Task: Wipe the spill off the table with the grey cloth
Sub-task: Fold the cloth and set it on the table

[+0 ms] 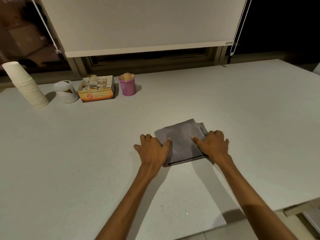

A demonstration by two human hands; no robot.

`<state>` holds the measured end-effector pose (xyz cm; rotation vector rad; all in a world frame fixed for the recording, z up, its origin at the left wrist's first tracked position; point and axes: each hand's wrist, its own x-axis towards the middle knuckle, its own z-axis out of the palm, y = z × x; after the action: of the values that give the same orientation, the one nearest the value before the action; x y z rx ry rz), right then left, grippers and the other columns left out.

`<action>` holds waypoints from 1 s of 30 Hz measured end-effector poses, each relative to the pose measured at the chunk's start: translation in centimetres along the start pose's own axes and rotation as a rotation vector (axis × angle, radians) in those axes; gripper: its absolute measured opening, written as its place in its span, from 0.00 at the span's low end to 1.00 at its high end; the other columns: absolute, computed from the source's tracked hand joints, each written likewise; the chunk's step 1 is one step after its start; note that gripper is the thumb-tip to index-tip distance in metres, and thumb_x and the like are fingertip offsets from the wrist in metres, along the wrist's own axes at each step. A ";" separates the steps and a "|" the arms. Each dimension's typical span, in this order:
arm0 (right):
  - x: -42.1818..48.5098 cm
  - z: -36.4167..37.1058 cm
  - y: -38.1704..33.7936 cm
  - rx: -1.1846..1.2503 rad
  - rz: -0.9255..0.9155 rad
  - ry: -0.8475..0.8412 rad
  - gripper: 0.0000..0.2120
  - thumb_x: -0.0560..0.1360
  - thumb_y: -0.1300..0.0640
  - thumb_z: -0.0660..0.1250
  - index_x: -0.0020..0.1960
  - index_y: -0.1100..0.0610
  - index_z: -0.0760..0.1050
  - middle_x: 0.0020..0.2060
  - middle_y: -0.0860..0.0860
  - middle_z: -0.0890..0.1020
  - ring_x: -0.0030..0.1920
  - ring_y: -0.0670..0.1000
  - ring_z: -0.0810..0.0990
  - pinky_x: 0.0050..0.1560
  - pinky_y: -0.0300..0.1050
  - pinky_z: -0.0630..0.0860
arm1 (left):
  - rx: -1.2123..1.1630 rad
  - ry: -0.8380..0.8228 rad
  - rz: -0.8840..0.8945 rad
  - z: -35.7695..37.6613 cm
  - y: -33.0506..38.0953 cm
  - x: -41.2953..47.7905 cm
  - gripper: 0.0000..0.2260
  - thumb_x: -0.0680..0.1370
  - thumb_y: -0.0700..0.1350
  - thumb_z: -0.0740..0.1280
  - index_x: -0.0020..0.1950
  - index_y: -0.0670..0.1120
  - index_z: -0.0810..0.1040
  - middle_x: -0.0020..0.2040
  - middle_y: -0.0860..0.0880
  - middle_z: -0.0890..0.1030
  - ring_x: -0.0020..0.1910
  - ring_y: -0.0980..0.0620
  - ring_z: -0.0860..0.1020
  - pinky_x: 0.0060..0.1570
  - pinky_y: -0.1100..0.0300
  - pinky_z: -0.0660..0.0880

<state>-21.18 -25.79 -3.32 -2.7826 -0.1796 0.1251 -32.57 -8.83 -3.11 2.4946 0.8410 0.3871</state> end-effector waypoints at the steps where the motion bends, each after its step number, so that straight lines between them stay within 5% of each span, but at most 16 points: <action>1: -0.1 -0.3 -0.1 -0.020 -0.002 0.012 0.38 0.74 0.33 0.61 0.70 0.62 0.69 0.69 0.62 0.70 0.71 0.61 0.65 0.72 0.61 0.59 | 0.018 -0.025 0.002 0.3 0.8 -0.1 0.22 0.75 0.62 0.62 0.42 0.43 0.81 0.51 0.44 0.78 0.59 0.45 0.70 0.56 0.46 0.63; 5: 0.5 -1.2 -1.4 0.069 0.011 -0.067 0.27 0.73 0.38 0.67 0.59 0.60 0.74 0.59 0.59 0.79 0.58 0.59 0.77 0.56 0.51 0.72 | -0.130 -0.081 -0.025 0.8 1.8 0.0 0.20 0.73 0.56 0.70 0.54 0.41 0.77 0.56 0.42 0.79 0.59 0.42 0.74 0.58 0.48 0.71; 7: 1.3 -1.8 -1.6 0.196 0.049 -0.147 0.23 0.71 0.43 0.72 0.53 0.59 0.72 0.56 0.58 0.80 0.50 0.57 0.77 0.45 0.47 0.70 | -0.253 -0.102 -0.040 0.9 1.6 0.3 0.19 0.72 0.53 0.72 0.54 0.40 0.76 0.53 0.44 0.81 0.51 0.46 0.79 0.48 0.55 0.75; 12: 3.9 -2.9 -0.6 0.520 0.115 -0.284 0.23 0.67 0.51 0.77 0.54 0.66 0.78 0.50 0.60 0.83 0.48 0.58 0.81 0.42 0.47 0.74 | -0.546 -0.221 -0.168 0.9 2.1 1.9 0.21 0.69 0.47 0.76 0.56 0.42 0.73 0.52 0.47 0.79 0.48 0.49 0.78 0.44 0.57 0.75; 15: 4.8 -3.6 0.3 0.703 0.110 -0.291 0.16 0.67 0.56 0.77 0.50 0.61 0.78 0.44 0.56 0.84 0.44 0.56 0.83 0.45 0.50 0.79 | -0.825 -0.288 -0.304 0.5 3.5 3.5 0.24 0.68 0.41 0.77 0.60 0.38 0.72 0.56 0.41 0.81 0.48 0.48 0.81 0.38 0.62 0.77; 20: 8.1 -6.7 0.9 0.912 0.057 -0.298 0.20 0.68 0.58 0.78 0.54 0.53 0.71 0.41 0.48 0.80 0.39 0.47 0.80 0.32 0.38 0.74 | -1.016 -0.244 -0.310 -0.2 6.7 6.4 0.25 0.69 0.37 0.76 0.62 0.40 0.69 0.53 0.45 0.79 0.43 0.54 0.80 0.27 0.71 0.76; 25: 13.2 -10.0 0.3 0.970 0.008 -0.285 0.26 0.69 0.61 0.77 0.64 0.55 0.70 0.50 0.54 0.80 0.42 0.50 0.80 0.34 0.41 0.76 | -1.103 -0.193 -0.262 0.3 10.1 10.6 0.26 0.72 0.38 0.73 0.67 0.40 0.69 0.62 0.40 0.78 0.57 0.44 0.80 0.43 0.60 0.82; 28: 17.0 -11.1 -0.3 1.008 0.004 -0.252 0.30 0.70 0.62 0.76 0.69 0.58 0.69 0.54 0.56 0.79 0.46 0.54 0.80 0.36 0.43 0.77 | -1.123 -0.190 -0.301 0.6 12.0 14.1 0.28 0.73 0.38 0.72 0.71 0.39 0.66 0.66 0.39 0.76 0.61 0.42 0.78 0.62 0.46 0.77; 30: 19.7 -11.6 -0.8 1.027 0.013 -0.227 0.32 0.69 0.63 0.76 0.70 0.59 0.69 0.53 0.55 0.78 0.46 0.54 0.79 0.35 0.42 0.76 | -1.128 -0.174 -0.321 1.0 13.2 16.8 0.31 0.74 0.37 0.72 0.73 0.39 0.63 0.67 0.39 0.75 0.62 0.42 0.77 0.65 0.45 0.74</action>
<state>-0.50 -26.16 6.54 -1.7425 -0.1059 0.4058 -12.76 -7.89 4.81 1.3089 0.6561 0.3738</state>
